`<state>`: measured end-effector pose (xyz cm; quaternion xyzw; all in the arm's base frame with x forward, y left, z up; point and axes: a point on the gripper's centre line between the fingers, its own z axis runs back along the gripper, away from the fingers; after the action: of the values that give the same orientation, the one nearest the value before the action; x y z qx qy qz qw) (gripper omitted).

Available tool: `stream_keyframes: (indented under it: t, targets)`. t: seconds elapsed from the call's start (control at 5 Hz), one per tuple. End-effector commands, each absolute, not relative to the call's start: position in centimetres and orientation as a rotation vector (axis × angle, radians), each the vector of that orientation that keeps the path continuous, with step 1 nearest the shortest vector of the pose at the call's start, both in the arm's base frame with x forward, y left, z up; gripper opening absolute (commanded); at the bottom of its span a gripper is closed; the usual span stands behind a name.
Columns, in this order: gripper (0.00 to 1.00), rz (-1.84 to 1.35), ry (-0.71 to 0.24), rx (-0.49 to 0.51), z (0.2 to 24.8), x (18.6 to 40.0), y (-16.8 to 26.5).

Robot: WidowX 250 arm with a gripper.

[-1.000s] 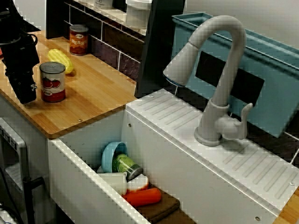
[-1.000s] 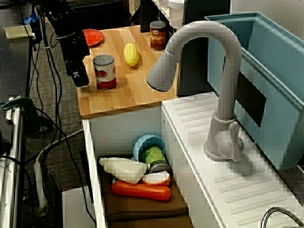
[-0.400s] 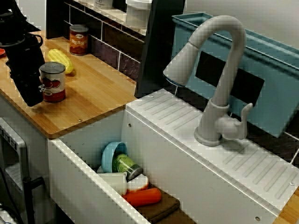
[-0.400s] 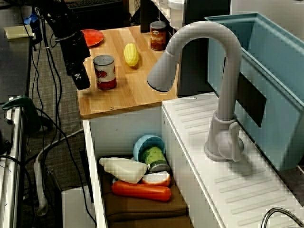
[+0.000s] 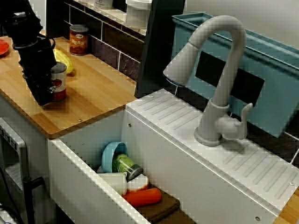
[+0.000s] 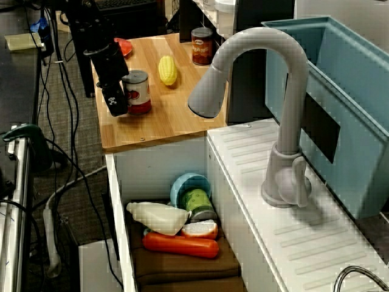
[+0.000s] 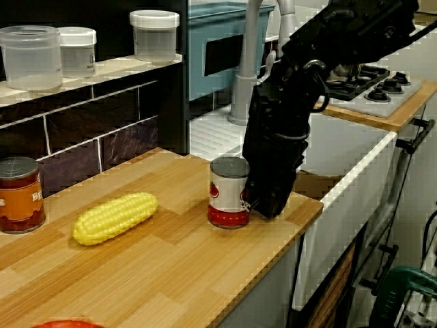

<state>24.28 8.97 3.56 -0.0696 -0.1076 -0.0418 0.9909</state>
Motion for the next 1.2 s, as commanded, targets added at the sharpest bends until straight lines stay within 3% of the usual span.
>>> stream_keyframes:
  t: [0.0, 0.6, 1.0]
  targets:
    - [0.0, -0.172, -0.236, -0.075, 4.5, 26.2, 9.1]
    - [0.0, -0.187, -0.242, -0.007, 3.6, 30.6, 8.3]
    - [0.0, -0.232, -0.232, 0.024, 4.5, 32.1, 8.6]
